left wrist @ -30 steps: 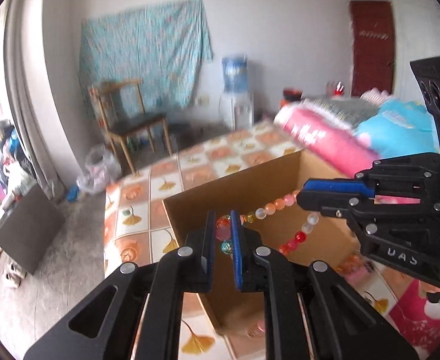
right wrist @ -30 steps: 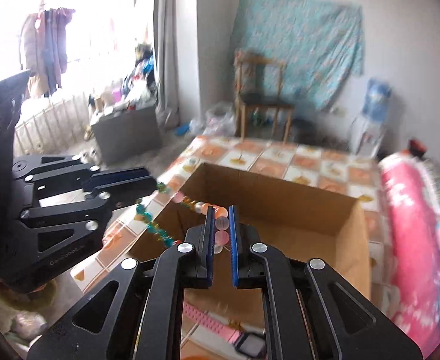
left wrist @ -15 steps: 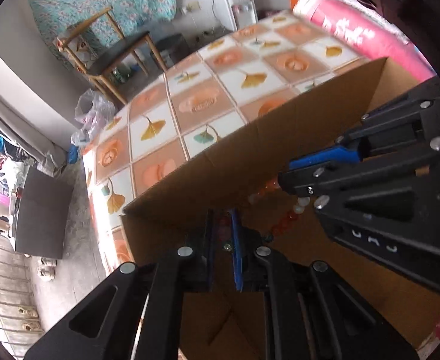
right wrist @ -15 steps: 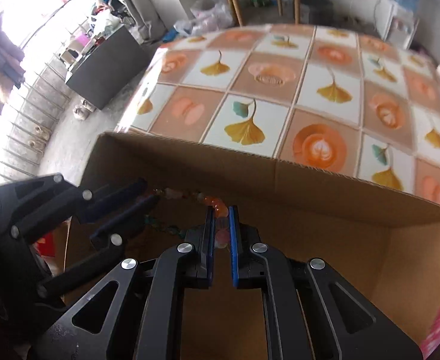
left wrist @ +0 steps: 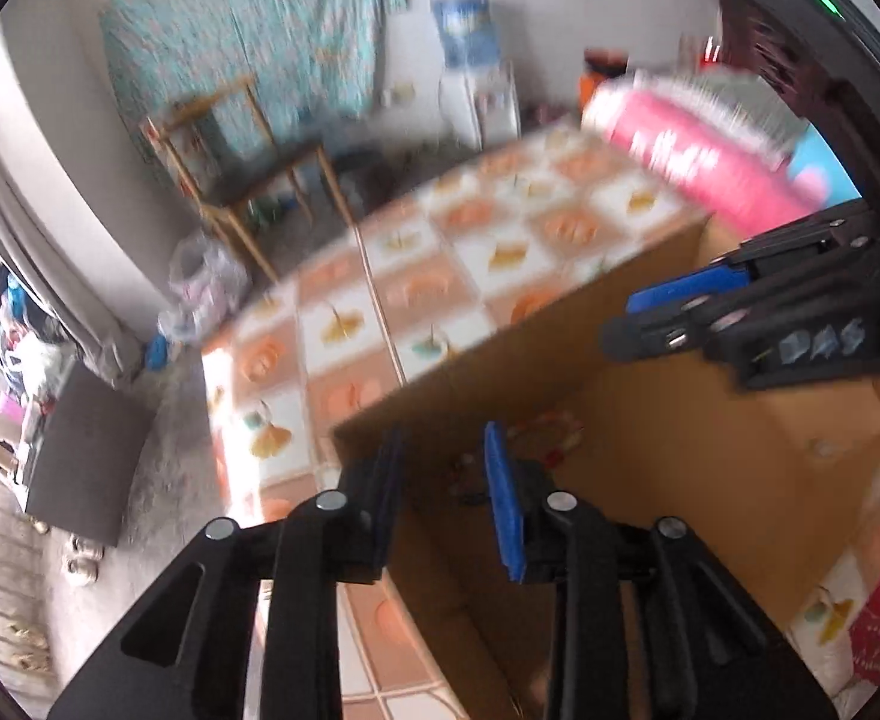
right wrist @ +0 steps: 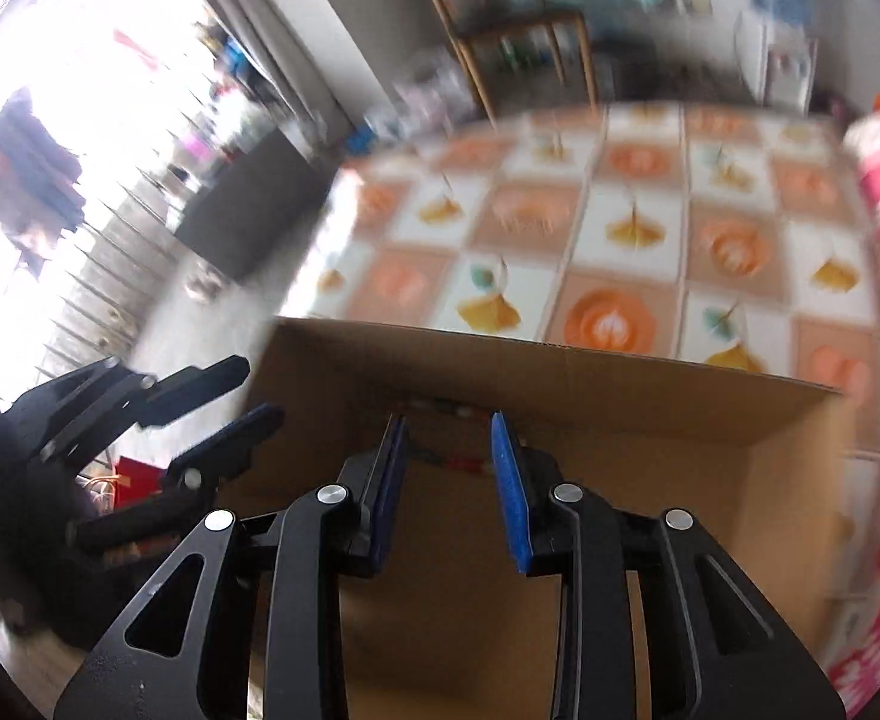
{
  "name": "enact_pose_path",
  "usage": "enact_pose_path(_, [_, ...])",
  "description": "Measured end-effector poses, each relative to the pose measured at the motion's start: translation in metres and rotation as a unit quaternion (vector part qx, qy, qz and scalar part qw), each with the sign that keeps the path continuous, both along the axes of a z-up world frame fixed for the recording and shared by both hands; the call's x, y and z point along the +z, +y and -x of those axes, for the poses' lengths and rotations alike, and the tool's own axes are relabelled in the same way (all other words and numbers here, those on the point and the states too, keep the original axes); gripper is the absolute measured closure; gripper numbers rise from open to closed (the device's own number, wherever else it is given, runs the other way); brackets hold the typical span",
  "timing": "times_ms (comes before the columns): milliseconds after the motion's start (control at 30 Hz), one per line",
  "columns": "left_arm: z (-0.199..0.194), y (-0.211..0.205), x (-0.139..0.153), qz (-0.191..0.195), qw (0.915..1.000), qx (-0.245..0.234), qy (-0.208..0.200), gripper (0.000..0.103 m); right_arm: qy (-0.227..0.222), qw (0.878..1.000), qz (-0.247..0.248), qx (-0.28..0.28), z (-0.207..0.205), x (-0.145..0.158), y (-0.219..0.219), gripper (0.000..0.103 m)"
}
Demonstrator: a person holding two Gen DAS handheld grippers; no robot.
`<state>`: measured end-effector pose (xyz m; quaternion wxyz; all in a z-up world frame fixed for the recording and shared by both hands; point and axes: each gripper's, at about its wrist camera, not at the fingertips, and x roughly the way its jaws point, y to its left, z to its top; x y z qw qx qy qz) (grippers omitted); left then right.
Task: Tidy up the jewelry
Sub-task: 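Lift the bead bracelet with the left gripper into the box and open, then reach the right gripper to the pink watch and grasp its face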
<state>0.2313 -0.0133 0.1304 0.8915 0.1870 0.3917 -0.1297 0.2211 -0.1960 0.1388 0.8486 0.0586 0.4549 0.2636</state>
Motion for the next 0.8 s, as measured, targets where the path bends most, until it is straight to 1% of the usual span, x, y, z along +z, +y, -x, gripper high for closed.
enact_pose_path(33, [0.014, 0.003, 0.010, 0.010, 0.9998, -0.007, -0.018, 0.067, -0.023, 1.000, -0.007, 0.002, 0.016, 0.013, -0.008, 0.068])
enact_pose_path(67, [0.043, 0.009, 0.025, 0.029, 0.9981, -0.021, -0.050, 0.064, -0.058, 0.998, -0.018, 0.008, 0.043, 0.029, -0.020, 0.063])
enact_pose_path(100, [0.062, 0.013, 0.032, 0.039, 0.9966, -0.028, -0.067, 0.059, -0.088, 0.996, -0.022, 0.009, 0.067, 0.038, -0.030, 0.057])
enact_pose_path(133, [0.077, 0.016, 0.037, 0.047, 0.9953, -0.034, -0.078, 0.055, -0.109, 0.994, -0.022, 0.008, 0.086, 0.046, -0.038, 0.056])
enact_pose_path(200, [0.122, 0.025, 0.039, 0.078, 0.9912, -0.053, -0.092, 0.052, -0.147, 0.989, -0.023, 0.014, 0.132, 0.052, -0.054, 0.050])
enact_pose_path(267, [0.151, 0.030, 0.030, 0.102, 0.9887, -0.060, -0.092, 0.050, -0.159, 0.987, -0.022, 0.017, 0.164, 0.046, -0.064, 0.047])
enact_pose_path(333, [0.174, 0.029, 0.010, 0.123, 0.9873, -0.065, -0.077, 0.049, -0.152, 0.988, -0.025, 0.027, 0.187, 0.026, -0.069, 0.046])
enact_pose_path(367, [0.185, 0.025, -0.009, 0.132, 0.9870, -0.069, -0.060, 0.049, -0.144, 0.989, -0.021, 0.030, 0.196, 0.012, -0.070, 0.045])
enact_pose_path(433, [0.198, 0.012, -0.039, 0.126, 0.9889, -0.065, -0.045, 0.049, -0.127, 0.991, 0.002, 0.036, 0.205, -0.013, -0.066, 0.045])
enact_pose_path(467, [0.198, 0.006, -0.053, 0.122, 0.9899, -0.064, -0.036, 0.049, -0.114, 0.993, 0.009, 0.038, 0.205, -0.028, -0.063, 0.045])
enact_pose_path(500, [0.198, -0.001, -0.070, 0.115, 0.9912, -0.060, -0.024, 0.049, -0.086, 0.995, 0.016, 0.049, 0.202, -0.047, -0.058, 0.045])
enact_pose_path(567, [0.195, -0.018, -0.103, 0.100, 0.9935, -0.055, -0.002, 0.049, -0.061, 0.995, 0.042, 0.060, 0.192, -0.075, -0.048, 0.045])
enact_pose_path(600, [0.191, -0.025, -0.117, 0.092, 0.9945, -0.051, 0.005, 0.049, -0.054, 0.995, 0.051, 0.066, 0.190, -0.083, -0.045, 0.045])
enact_pose_path(667, [0.183, -0.035, -0.137, 0.080, 0.9956, -0.046, 0.014, 0.051, -0.031, 0.993, 0.080, 0.082, 0.176, -0.103, -0.036, 0.045])
enact_pose_path(700, [0.179, -0.039, -0.143, 0.076, 0.9961, -0.043, 0.013, 0.054, -0.026, 0.991, 0.094, 0.091, 0.170, -0.110, -0.032, 0.045])
enact_pose_path(733, [0.176, -0.043, -0.146, 0.072, 0.9965, -0.041, 0.013, 0.057, -0.025, 0.989, 0.107, 0.096, 0.168, -0.113, -0.029, 0.045])
enact_pose_path(800, [0.170, -0.047, -0.153, 0.077, 0.9960, -0.041, 0.016, 0.059, -0.031, 0.983, 0.145, 0.112, 0.160, -0.119, -0.019, 0.045])
